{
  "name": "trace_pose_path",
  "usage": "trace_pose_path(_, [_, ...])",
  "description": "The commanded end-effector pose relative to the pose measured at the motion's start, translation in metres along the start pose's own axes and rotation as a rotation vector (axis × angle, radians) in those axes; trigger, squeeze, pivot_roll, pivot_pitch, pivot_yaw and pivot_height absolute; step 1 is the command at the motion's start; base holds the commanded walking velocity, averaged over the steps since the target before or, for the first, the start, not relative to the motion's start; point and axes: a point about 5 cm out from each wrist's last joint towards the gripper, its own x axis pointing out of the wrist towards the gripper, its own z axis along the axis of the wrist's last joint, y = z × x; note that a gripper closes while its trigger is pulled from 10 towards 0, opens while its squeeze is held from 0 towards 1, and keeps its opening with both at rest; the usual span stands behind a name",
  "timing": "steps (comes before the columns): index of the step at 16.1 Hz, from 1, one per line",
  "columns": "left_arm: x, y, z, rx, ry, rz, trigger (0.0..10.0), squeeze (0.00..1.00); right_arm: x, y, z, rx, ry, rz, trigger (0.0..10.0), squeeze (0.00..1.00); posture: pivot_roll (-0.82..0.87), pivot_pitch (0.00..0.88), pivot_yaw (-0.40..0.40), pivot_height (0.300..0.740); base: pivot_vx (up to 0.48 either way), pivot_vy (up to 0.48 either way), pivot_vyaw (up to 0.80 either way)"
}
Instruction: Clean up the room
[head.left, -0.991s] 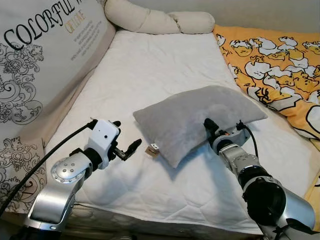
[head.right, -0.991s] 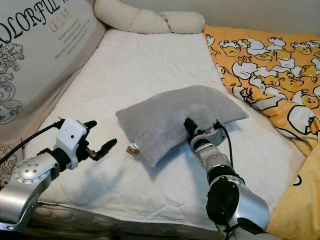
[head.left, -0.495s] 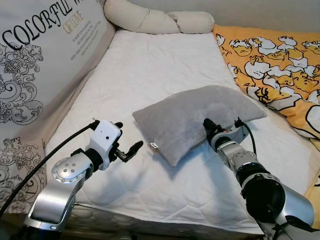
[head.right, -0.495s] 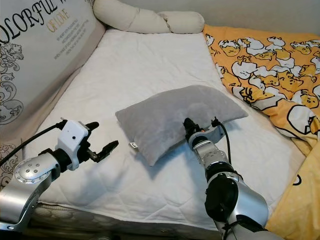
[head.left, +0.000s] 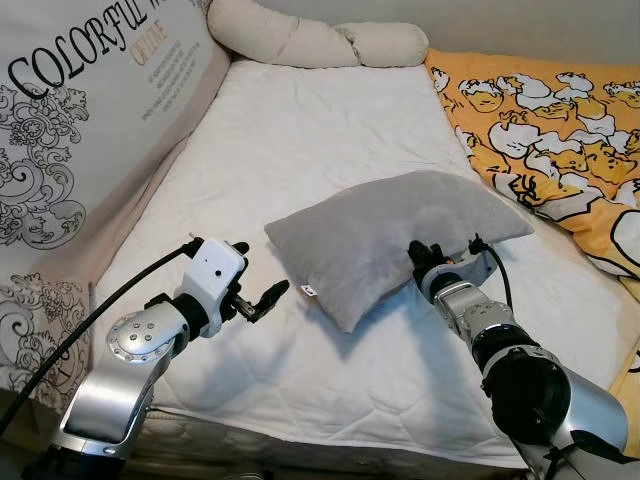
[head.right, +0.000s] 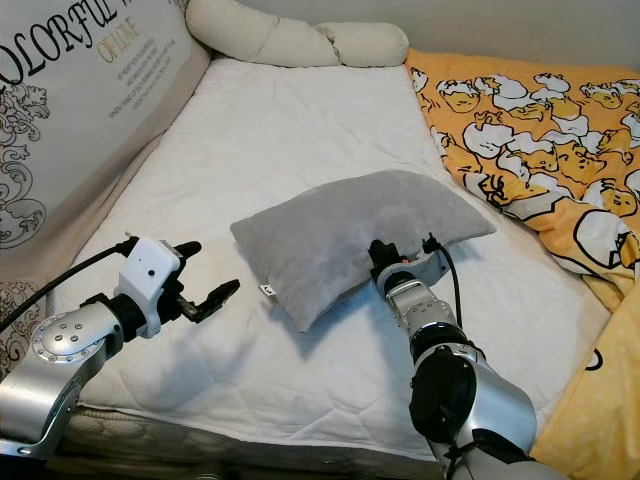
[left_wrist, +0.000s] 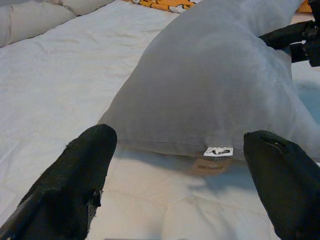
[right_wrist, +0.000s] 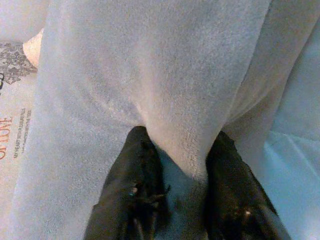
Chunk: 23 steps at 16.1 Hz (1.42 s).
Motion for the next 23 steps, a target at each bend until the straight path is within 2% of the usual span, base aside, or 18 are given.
trace_pose_path(1, [0.0, -0.001, -0.001, 0.004, 0.009, -0.006, 10.0, 0.0, 0.002, 0.006, 0.002, -0.017, 0.002, -0.002, 0.0, 0.0, 0.16, 0.0, -0.011, 0.74, 0.0, 0.0, 0.0])
trace_pose_path(7, [0.001, -0.001, -0.003, 0.005, 0.016, 0.0, 10.0, 0.0, 0.003, 0.009, 0.004, -0.02, -0.01, -0.012, 0.0, 0.0, 0.15, 0.0, -0.009, 0.74, 0.0, 0.0, 0.0])
trace_pose_path(8, [0.002, 0.003, -0.003, 0.011, 0.017, 0.038, 10.0, 0.0, 0.004, 0.016, 0.01, -0.028, -0.029, 0.002, 0.0, 0.0, 0.15, 0.0, -0.007, 0.74, 0.0, 0.0, 0.0])
trace_pose_path(10, [0.002, 0.019, -0.005, 0.019, 0.037, 0.169, 10.0, 0.0, 0.006, 0.035, 0.019, -0.043, -0.057, 0.053, 0.0, 0.0, 0.14, 0.0, -0.005, 0.74, 0.0, 0.0, 0.0])
trace_pose_path(12, [0.001, 0.03, -0.007, 0.012, 0.05, 0.253, 10.0, 0.0, 0.008, 0.052, 0.024, -0.06, -0.067, 0.105, 0.0, 0.0, 0.14, 0.0, -0.005, 0.74, 0.0, 0.0, 0.0])
trace_pose_path(13, [-0.002, 0.039, -0.008, -0.006, 0.053, 0.328, 10.0, 0.0, 0.009, 0.071, 0.028, -0.079, -0.073, 0.162, 0.0, 0.0, 0.14, 0.0, -0.007, 0.74, 0.0, 0.0, 0.0])
trace_pose_path(14, [-0.003, 0.042, -0.008, -0.013, 0.051, 0.355, 10.0, 0.0, 0.01, 0.079, 0.029, -0.087, -0.075, 0.184, 0.0, 0.0, 0.14, 0.0, -0.007, 0.74, 0.0, 0.0, 0.0])
trace_pose_path(15, [-0.007, 0.052, -0.01, -0.03, 0.055, 0.445, 10.0, 0.0, 0.01, 0.102, 0.032, -0.096, -0.074, 0.26, 0.0, 0.0, 0.14, 0.0, -0.015, 0.74, 0.0, 0.0, 0.0])
trace_pose_path(16, [-0.008, 0.055, -0.011, -0.037, 0.058, 0.479, 10.0, 0.0, 0.01, 0.11, 0.032, -0.101, -0.071, 0.286, 0.0, 0.0, 0.14, 0.0, -0.015, 0.74, 0.0, 0.0, 0.0])
trace_pose_path(17, [-0.013, 0.064, -0.014, -0.048, 0.066, 0.574, 10.0, 0.0, 0.009, 0.129, 0.03, -0.137, -0.052, 0.353, 0.0, 0.0, 0.15, 0.0, -0.024, 0.74, 0.0, 0.0, 0.0])
trace_pose_path(19, [-0.023, 0.076, -0.017, -0.06, 0.08, 0.683, 10.0, 0.0, 0.007, 0.152, 0.025, -0.17, -0.025, 0.442, 0.0, 0.0, 0.15, 0.0, -0.027, 0.74, 0.0, 0.0, 0.0])
trace_pose_path(20, [-0.025, 0.079, -0.018, -0.068, 0.083, 0.711, 10.0, 0.0, 0.006, 0.158, 0.024, -0.173, -0.016, 0.465, 0.0, 0.0, 0.15, 0.0, -0.027, 0.74, 0.0, 0.0, 0.0])
trace_pose_path(23, [-0.038, 0.092, -0.022, -0.078, 0.097, 0.837, 10.0, 0.0, -0.003, 0.193, 0.011, -0.189, 0.093, 0.657, 0.0, 0.0, 0.15, 0.0, -0.029, 0.74, 0.0, 0.0, 0.0])
